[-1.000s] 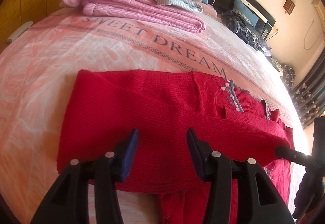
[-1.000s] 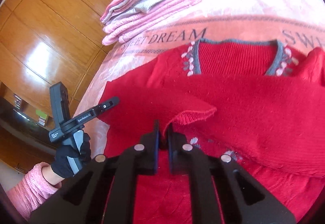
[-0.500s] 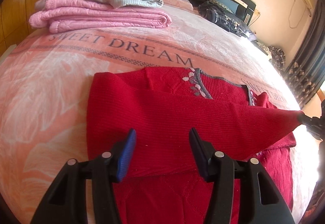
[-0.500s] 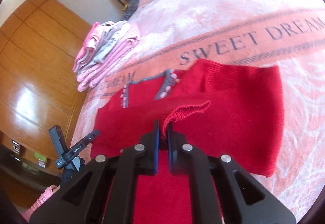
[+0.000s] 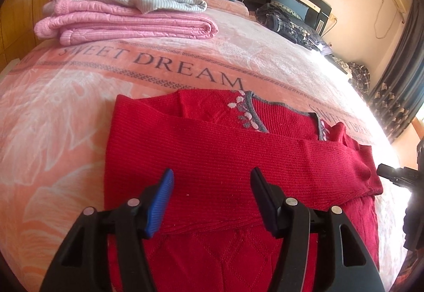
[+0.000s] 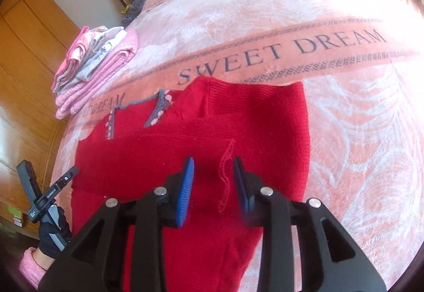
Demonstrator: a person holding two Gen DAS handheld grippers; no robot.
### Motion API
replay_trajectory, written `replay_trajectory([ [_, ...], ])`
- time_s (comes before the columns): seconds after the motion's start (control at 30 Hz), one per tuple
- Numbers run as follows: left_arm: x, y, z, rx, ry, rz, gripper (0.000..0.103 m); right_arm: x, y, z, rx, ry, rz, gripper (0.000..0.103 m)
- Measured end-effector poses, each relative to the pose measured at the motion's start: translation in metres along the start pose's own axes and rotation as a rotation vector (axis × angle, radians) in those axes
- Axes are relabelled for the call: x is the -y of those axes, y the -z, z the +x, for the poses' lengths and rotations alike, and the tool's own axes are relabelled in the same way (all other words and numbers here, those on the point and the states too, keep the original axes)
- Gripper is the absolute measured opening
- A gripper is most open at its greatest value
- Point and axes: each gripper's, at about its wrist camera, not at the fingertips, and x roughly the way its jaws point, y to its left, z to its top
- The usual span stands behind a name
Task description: Fold small clothes
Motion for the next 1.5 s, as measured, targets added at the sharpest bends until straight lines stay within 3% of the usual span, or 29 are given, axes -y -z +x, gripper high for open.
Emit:
replay_trajectory([
  [0.07,0.004,0.0,0.002,-0.007,0.012,0.005,0.061,-0.011,-0.002,0.006,-0.024,-0.066,-0.008,0.032],
  [0.13,0.006,0.002,0.008,-0.032,0.018,0.007,0.061,-0.024,-0.002,0.016,-0.048,-0.077,-0.036,0.032],
  [0.23,0.001,0.009,0.021,-0.078,-0.01,0.009,0.061,-0.036,0.003,0.033,-0.089,-0.049,-0.064,0.032],
  [0.37,-0.001,0.013,0.02,-0.069,0.003,0.035,0.061,-0.024,0.009,0.049,-0.112,0.055,-0.08,0.03],
  [0.43,-0.003,0.013,0.018,-0.068,0.009,0.029,0.061,-0.011,0.009,0.051,-0.105,0.024,-0.042,0.024],
  [0.53,-0.008,0.013,0.015,-0.066,0.013,0.013,0.061,0.006,0.005,0.049,-0.11,-0.03,0.057,0.021],
  [0.63,-0.011,0.013,0.007,-0.07,0.001,0.012,0.061,0.011,0.002,0.044,-0.092,-0.024,0.103,0.021],
  [0.73,-0.018,0.012,-0.009,-0.076,0.0,-0.005,0.061,0.011,0.007,0.032,-0.095,-0.022,0.153,0.028],
  [0.83,-0.029,0.017,-0.033,-0.101,-0.006,-0.014,0.061,-0.003,0.017,0.012,-0.118,-0.032,0.117,0.032],
  [0.9,-0.035,0.025,-0.048,-0.14,-0.035,-0.008,0.061,-0.014,0.028,-0.005,-0.135,-0.038,0.078,0.035],
  [1.17,-0.044,0.074,-0.113,-0.292,-0.037,0.012,0.061,-0.033,0.098,-0.079,-0.204,-0.104,0.059,0.046],
  [1.27,-0.042,0.103,-0.134,-0.374,-0.058,0.02,0.061,-0.033,0.132,-0.103,-0.24,-0.09,0.063,0.051],
  [1.4,-0.042,0.153,-0.154,-0.5,-0.032,-0.014,0.062,-0.029,0.18,-0.125,-0.321,-0.08,0.082,0.055],
  [1.5,-0.042,0.185,-0.16,-0.567,-0.043,-0.02,0.062,-0.029,0.21,-0.133,-0.371,-0.025,0.026,0.058],
])
